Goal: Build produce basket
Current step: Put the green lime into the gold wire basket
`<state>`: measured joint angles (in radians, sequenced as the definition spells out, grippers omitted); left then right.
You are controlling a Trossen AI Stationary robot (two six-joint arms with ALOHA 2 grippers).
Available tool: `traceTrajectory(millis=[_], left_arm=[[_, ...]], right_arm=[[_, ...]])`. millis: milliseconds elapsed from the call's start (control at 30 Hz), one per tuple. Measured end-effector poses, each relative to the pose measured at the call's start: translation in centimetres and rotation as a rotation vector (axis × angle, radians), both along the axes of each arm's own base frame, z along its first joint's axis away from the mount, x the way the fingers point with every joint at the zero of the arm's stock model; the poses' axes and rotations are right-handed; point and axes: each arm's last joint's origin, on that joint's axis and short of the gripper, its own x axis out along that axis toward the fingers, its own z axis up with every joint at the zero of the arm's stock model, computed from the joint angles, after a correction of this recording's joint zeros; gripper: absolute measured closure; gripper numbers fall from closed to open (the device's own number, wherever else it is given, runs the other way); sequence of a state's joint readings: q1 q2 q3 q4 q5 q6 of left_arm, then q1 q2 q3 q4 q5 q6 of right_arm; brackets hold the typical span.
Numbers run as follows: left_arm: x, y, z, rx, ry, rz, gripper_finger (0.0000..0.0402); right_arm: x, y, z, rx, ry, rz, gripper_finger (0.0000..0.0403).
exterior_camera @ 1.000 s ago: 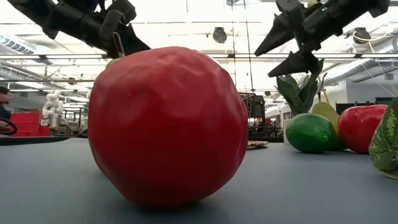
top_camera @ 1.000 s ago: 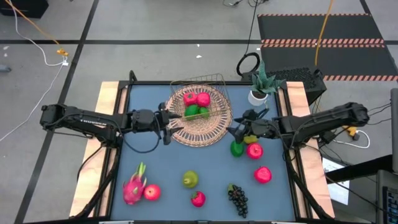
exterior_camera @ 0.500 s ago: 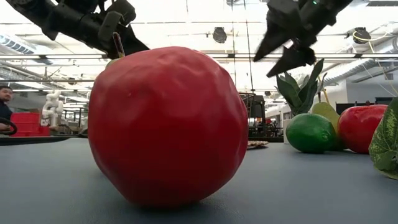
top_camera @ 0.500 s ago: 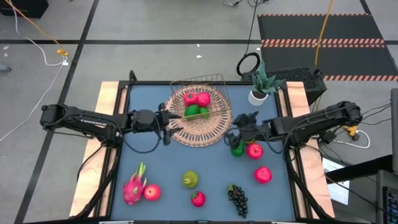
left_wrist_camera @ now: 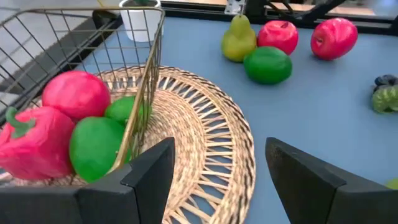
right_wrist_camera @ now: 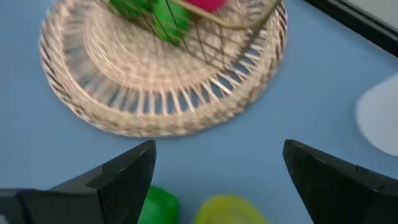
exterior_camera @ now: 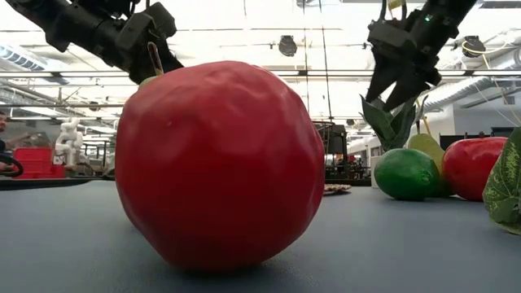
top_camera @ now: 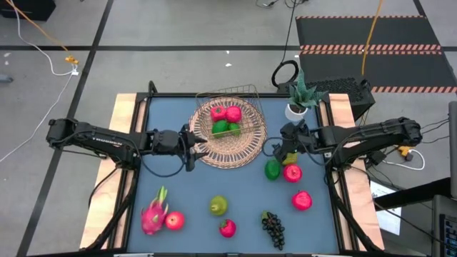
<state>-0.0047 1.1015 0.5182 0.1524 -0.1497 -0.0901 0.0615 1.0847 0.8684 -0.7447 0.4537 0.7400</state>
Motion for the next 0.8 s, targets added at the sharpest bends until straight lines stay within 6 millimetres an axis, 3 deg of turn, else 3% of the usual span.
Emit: traceTrajectory(millis=[333, 600, 800], left_arm=[[0.2, 0.2, 0.5, 0.031, -0.053, 0.045, 0.0151], [-0.2, 1.9, -0.1, 0.077, 0.024, 0.112, 0.0151], [-0.6, 4.3, -0.2, 0.102, 0.053, 0.21, 0.0151]], right_arm=[[-0.5, -0.7, -1.6, 0.068, 0.084, 0.11, 0.0058], [0.3, -2.2, -2.4, 0.019, -0.035, 0.096, 0.0058], [0.4, -2.4, -6.1, 0.015, -0.218, 0.075, 0.0066]])
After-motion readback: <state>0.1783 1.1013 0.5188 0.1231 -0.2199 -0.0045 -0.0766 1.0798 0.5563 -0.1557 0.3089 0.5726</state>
